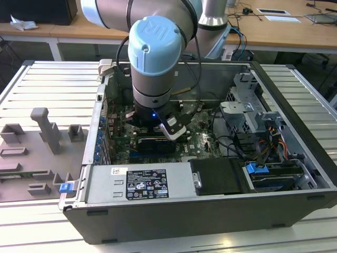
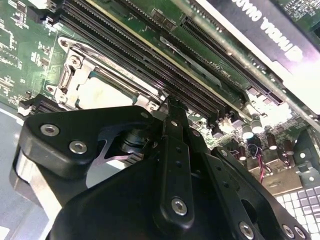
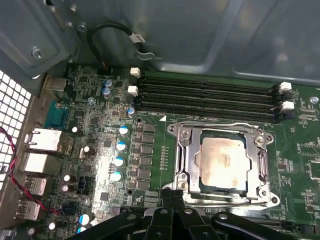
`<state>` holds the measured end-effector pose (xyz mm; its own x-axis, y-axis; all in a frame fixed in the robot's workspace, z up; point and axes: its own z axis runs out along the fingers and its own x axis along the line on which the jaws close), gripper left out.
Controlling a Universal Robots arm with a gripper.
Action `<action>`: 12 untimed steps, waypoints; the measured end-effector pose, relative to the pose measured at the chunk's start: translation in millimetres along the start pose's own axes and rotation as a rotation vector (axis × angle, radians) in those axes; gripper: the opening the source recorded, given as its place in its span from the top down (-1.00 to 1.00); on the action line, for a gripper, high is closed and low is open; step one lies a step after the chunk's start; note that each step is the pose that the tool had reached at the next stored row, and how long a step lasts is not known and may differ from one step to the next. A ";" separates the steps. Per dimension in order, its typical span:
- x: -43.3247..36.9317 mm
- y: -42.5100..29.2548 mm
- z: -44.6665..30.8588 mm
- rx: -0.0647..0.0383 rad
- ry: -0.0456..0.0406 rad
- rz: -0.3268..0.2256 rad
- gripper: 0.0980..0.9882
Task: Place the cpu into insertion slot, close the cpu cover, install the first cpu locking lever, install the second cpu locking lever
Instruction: 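Install the second cpu locking lever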
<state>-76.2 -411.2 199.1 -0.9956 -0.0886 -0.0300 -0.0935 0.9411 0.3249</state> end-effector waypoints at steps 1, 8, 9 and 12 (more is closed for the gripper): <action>0.1 -0.2 0.5 -0.003 -0.0003 0.000 0.98; 0.1 -0.8 3.7 -0.016 -0.0014 0.000 0.98; 0.1 -0.3 4.8 -0.017 -0.0016 0.000 0.98; -0.1 1.6 6.7 -0.019 -0.0018 0.000 0.98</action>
<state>-76.3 -407.6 193.3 -0.9956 -0.0879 -0.0317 -0.0934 0.9346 0.3432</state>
